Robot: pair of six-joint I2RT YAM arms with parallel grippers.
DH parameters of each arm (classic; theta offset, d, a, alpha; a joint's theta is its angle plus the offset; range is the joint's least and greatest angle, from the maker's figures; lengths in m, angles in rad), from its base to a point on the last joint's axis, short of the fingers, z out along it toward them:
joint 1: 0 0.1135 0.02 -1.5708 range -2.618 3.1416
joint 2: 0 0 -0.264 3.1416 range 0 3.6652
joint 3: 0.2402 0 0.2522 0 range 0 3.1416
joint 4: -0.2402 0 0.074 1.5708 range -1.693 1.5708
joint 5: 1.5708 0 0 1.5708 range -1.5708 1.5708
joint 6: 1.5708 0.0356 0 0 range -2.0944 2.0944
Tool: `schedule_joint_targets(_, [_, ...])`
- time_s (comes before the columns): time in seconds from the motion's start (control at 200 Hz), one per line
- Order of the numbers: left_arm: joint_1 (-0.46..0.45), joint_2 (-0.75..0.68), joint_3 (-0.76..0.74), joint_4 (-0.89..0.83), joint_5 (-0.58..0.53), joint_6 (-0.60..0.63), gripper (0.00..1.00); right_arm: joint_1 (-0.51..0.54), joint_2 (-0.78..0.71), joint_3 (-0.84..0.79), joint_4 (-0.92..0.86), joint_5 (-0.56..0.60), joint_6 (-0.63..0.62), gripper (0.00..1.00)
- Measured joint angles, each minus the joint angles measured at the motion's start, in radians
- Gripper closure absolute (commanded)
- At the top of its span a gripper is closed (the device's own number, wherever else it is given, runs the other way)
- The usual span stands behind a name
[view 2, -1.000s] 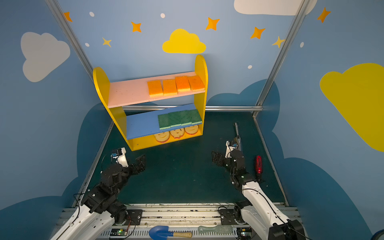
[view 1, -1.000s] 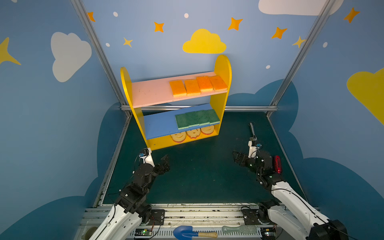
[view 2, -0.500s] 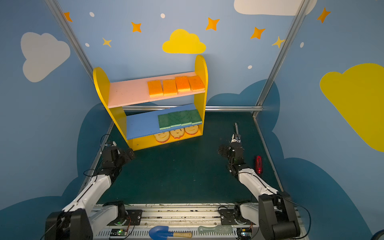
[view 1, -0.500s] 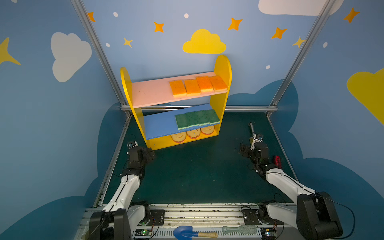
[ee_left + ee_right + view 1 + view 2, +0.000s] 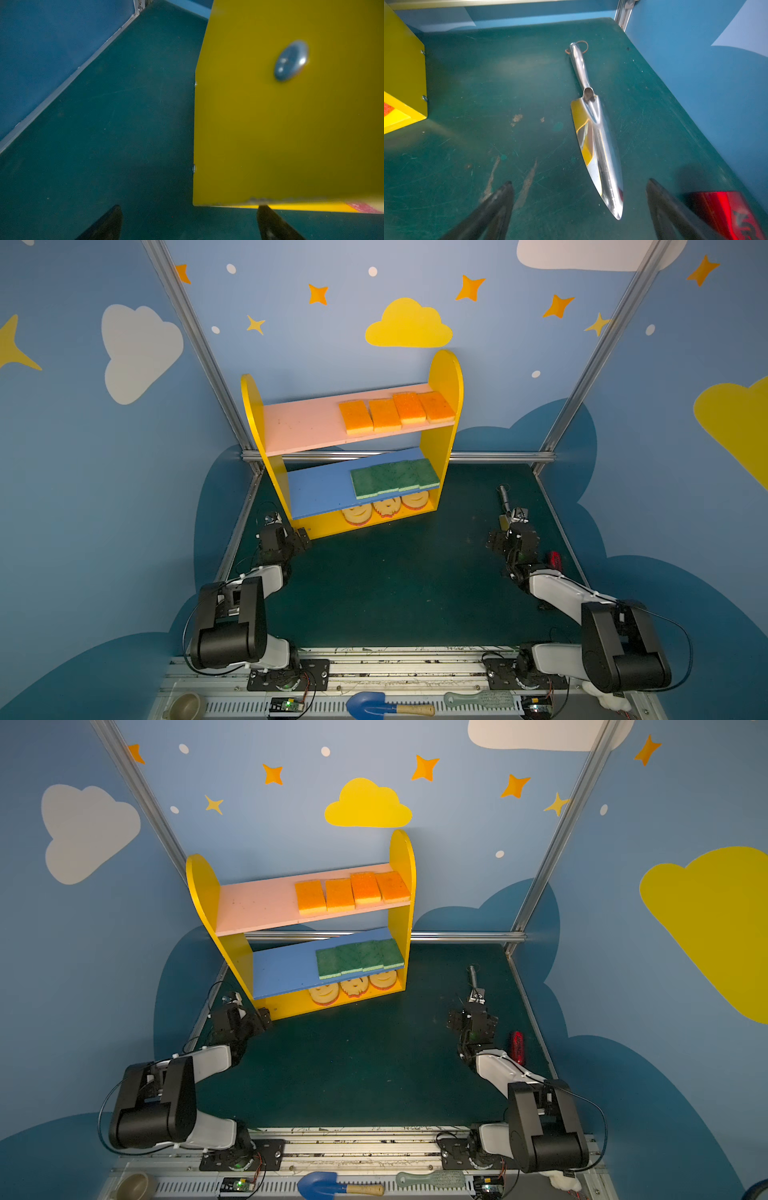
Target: Place and organize the cleaning sponges onto the shelf
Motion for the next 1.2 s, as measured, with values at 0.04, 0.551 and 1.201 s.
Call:
schedule_joint_targets(0.04, [0.003, 0.001, 0.001, 0.011, 0.014, 0.007, 0.00, 0.001, 0.012, -0.022, 0.040, 0.000, -0.016, 0.02])
schedule_joint_targets(0.551, [-0.270, 0.079, -0.291, 0.565, -0.048, 0.264, 0.00, 0.095, -0.021, -0.219, 0.341, 0.029, -0.093, 0.03])
schedule_joint_targets(1.201, [-0.168, 0.055, -0.100, 0.363, 0.075, 0.251, 0.00, -0.114, 0.119, 0.065, 0.106, -0.243, -0.059, 0.03])
